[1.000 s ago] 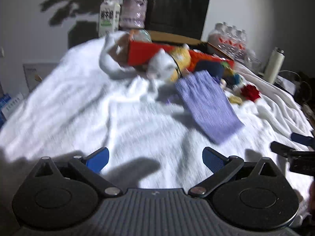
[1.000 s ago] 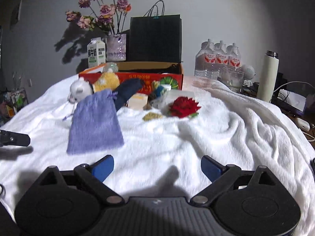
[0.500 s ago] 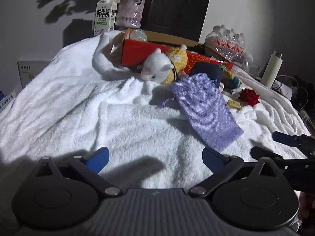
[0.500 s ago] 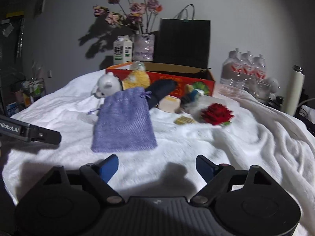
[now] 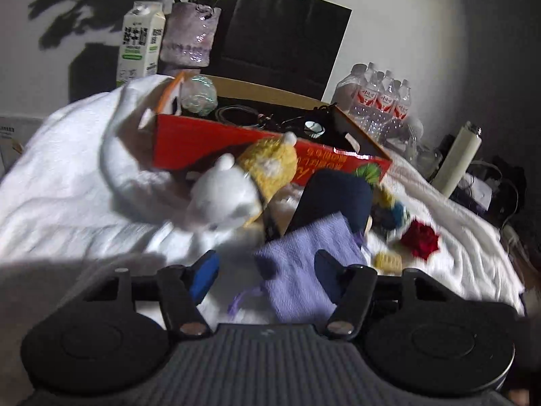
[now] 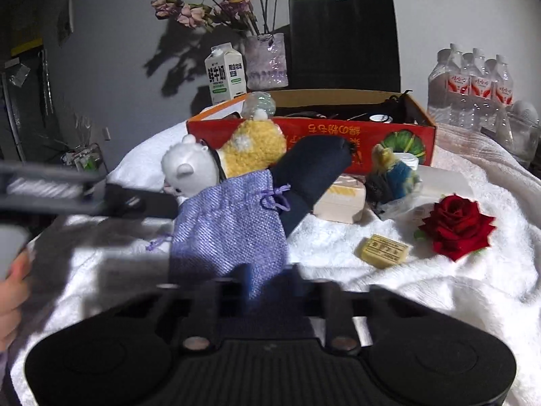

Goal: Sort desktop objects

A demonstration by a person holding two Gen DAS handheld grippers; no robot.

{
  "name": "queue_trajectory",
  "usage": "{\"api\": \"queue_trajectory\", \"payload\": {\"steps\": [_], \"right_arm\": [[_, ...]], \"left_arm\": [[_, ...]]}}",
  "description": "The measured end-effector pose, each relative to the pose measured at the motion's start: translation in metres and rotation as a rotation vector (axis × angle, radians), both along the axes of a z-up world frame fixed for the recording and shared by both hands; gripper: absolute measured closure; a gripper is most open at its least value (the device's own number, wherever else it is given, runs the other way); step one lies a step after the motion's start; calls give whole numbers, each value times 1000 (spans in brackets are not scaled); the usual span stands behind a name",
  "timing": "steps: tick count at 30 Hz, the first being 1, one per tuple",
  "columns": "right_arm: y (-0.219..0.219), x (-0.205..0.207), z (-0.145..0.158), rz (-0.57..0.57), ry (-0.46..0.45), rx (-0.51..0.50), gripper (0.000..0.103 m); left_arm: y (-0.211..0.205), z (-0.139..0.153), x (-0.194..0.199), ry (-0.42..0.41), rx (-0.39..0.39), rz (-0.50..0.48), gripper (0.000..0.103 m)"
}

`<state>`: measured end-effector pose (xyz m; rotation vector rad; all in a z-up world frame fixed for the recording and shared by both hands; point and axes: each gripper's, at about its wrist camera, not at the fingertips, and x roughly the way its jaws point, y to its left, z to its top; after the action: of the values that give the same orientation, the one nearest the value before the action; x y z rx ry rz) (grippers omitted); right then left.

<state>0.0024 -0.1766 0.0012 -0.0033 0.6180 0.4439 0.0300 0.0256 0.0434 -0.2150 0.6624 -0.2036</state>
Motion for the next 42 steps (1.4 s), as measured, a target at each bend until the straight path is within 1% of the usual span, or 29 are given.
{"api": "queue_trajectory", "payload": {"steps": [2,5,7,9,10,11,12,13,14,17,18,20,22,23,25,27,29,32,34,35,36,37,39,42], "right_arm": [[-10,-12,3,-30,-21,-20,103],[-33,-24,7,-85,-23,12,103],[-44,-29,7,-107,-23,26,103],[-50,-31,7,-122,-31,28,102],[-53,-31,8,-120,-31,28,102],[-54,-29,7,-115,-27,32,101],[-55,-28,6,-112,-23,36,96],[-55,-26,4,-109,-18,40,94],[-55,-24,2,-106,-11,44,91],[-50,-18,-3,-83,11,70,78],[-49,-17,-3,-74,13,76,71],[-46,-13,-4,-64,17,85,64],[-44,-8,-5,-70,20,87,64],[-42,-6,-5,-73,16,84,64],[-38,-1,-6,-80,8,70,63],[-31,3,-8,-81,12,36,59],[-23,4,-9,-79,5,1,59],[-15,3,-9,-85,-9,-59,60],[-12,3,-7,-97,4,-71,62],[-12,2,-5,-102,19,-69,71],[-11,1,-3,-97,30,-63,85],[-10,-2,-2,-91,30,-63,94],[-7,-13,1,-106,6,-71,99],[-4,-43,13,-129,-62,-89,100]], "left_arm": [[-5,-3,19,23,-23,4,40],[-13,-10,43,54,-37,16,42],[-15,-16,54,71,-71,45,44],[-16,-21,59,64,-105,80,44],[-16,-21,61,60,-119,94,49],[-15,-22,62,58,-129,105,66],[-14,-22,63,59,-125,110,78],[-14,-21,63,69,-100,121,91],[-13,-20,62,72,-84,121,93],[-3,-12,48,74,-135,143,94],[-1,-6,40,52,-136,138,95],[0,8,19,-11,-113,136,95],[2,21,1,-53,-89,124,96],[5,25,-7,-61,-86,123,96],[12,32,-21,-61,-101,121,97],[22,38,-36,-66,-117,131,97],[29,44,-52,-76,-128,134,97],[40,51,-73,-93,-148,144,97],[45,55,-85,-101,-160,147,97],[48,57,-91,-104,-173,143,97],[50,59,-96,-108,-187,135,97],[51,61,-102,-112,-195,128,97],[52,64,-114,-129,-200,121,97],[55,69,-127,-154,-216,100,97]]}}
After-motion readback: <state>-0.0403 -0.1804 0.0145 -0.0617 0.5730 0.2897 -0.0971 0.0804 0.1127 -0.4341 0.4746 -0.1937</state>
